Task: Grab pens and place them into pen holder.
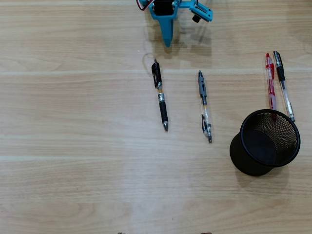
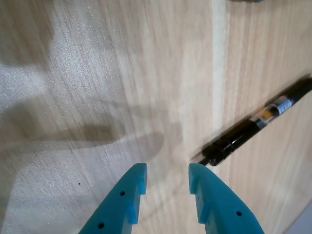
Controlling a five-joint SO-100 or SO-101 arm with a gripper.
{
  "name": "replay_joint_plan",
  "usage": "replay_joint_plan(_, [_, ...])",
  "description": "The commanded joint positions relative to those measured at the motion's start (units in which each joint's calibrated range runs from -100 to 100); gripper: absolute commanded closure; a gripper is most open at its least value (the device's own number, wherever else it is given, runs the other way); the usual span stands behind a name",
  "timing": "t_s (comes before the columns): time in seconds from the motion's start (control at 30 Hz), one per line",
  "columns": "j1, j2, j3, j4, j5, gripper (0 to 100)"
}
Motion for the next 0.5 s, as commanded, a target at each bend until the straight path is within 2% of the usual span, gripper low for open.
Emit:
replay_joint_plan(0.0, [0.8, 0.0, -0.5, 1.8, 0.0, 89])
replay_joint_plan(0.27, [6.2, 0.9, -1.2, 1.5, -0.2, 89])
replay_joint_plan(0.4, [7.1, 4.3, -9.0, 1.5, -7.0, 89])
replay_joint_plan(0.47, [7.2, 11.0, -17.9, 1.4, -8.4, 88])
